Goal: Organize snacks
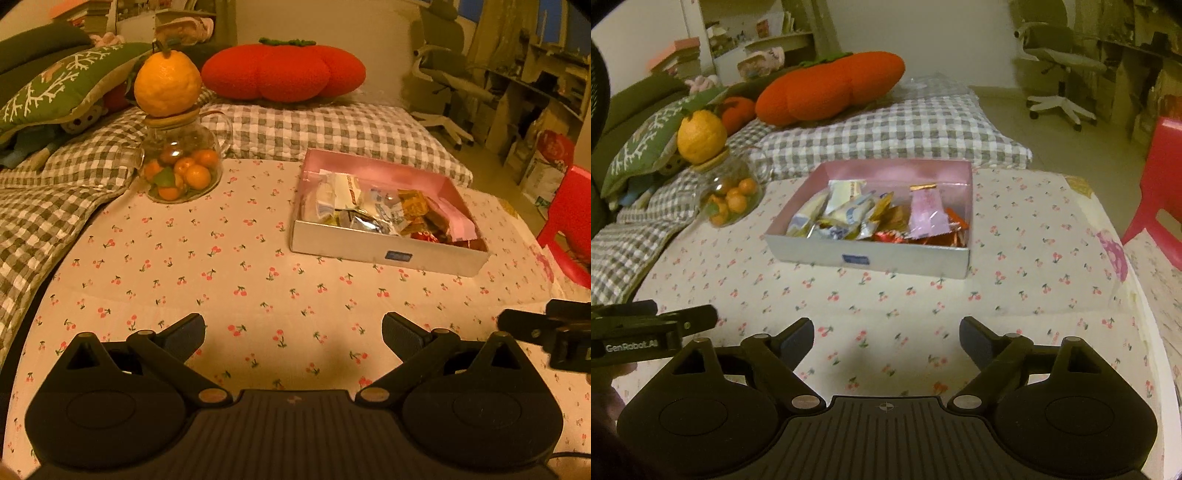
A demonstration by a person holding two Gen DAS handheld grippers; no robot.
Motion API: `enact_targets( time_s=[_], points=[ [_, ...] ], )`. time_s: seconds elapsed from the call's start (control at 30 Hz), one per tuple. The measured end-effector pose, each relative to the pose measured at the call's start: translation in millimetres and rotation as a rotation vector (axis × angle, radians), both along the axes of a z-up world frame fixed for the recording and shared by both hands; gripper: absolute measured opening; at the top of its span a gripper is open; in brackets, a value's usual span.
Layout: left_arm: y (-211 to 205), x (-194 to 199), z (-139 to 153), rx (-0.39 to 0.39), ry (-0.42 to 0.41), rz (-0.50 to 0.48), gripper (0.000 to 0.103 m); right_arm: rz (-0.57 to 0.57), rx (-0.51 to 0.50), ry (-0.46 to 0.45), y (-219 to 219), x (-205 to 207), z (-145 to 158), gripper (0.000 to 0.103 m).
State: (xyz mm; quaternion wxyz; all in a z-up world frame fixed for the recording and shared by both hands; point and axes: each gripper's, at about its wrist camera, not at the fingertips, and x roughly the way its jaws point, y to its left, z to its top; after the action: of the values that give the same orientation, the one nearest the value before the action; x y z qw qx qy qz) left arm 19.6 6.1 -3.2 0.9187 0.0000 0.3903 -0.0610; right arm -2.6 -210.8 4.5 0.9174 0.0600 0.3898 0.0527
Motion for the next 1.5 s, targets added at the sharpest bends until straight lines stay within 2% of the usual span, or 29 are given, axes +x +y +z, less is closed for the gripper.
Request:
enact_targets(
  time_s=[0.13,0.37,0.63,1.5],
  points=[
    [-7,-7,3,0.028,-0.012,0.009,0.103,-0.009,-0.012,-0.001,10,-4,0,0.088],
    [-9,-9,0,0.037,0.040,0.051,0.103,-0.033,-0.037,-0.001,18,-4,-3,0.089],
    [-9,-10,1,0.050,0.045,0.090,0.103,-0.049,-0.051,0.005,20,-2,-6,0.089],
    [-14,-12,1,0.073,0.049,0.082,0.102,-0.056,-0.073,0.015,23,0,-10,0.089]
  ],
)
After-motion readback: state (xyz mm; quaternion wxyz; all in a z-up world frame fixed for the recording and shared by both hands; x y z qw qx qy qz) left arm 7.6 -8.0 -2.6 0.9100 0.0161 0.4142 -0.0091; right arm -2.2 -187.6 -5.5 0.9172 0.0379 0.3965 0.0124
